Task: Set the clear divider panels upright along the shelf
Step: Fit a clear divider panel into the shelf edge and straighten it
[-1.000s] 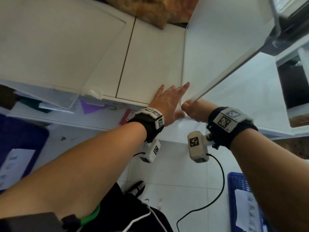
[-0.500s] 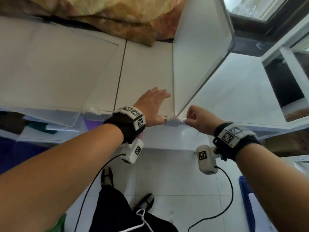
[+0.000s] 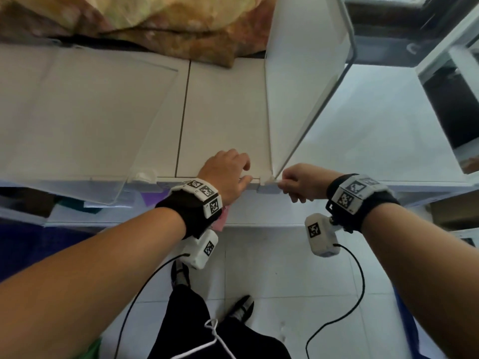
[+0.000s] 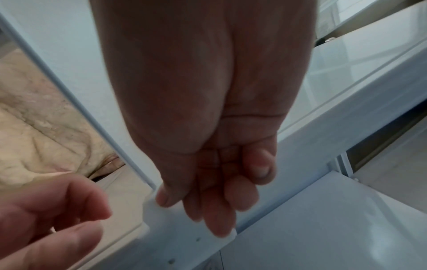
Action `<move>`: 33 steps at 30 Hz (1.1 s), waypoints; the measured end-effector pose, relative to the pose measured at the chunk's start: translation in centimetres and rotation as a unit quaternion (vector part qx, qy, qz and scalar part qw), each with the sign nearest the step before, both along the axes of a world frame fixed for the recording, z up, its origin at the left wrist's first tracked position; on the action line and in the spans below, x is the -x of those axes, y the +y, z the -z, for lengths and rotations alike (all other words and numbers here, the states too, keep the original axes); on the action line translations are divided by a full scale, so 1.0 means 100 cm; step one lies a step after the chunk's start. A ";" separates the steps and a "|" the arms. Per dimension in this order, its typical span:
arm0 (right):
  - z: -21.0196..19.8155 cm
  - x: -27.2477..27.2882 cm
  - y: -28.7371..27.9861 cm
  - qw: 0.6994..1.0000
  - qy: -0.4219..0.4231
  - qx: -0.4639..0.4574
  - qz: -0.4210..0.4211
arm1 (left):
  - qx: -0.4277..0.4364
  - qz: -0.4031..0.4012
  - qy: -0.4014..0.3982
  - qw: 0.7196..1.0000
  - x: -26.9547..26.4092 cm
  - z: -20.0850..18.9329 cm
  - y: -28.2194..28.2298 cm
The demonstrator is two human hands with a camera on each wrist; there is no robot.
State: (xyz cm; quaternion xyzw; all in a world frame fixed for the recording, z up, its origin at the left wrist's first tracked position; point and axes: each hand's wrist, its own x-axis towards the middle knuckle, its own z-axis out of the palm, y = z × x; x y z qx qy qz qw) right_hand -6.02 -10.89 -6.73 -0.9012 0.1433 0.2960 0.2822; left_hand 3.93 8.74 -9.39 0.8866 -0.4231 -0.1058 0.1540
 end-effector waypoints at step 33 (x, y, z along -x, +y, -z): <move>-0.001 -0.011 0.017 1.000 -0.006 0.017 -0.008 | -0.085 0.035 -0.021 0.996 -0.024 0.021 0.034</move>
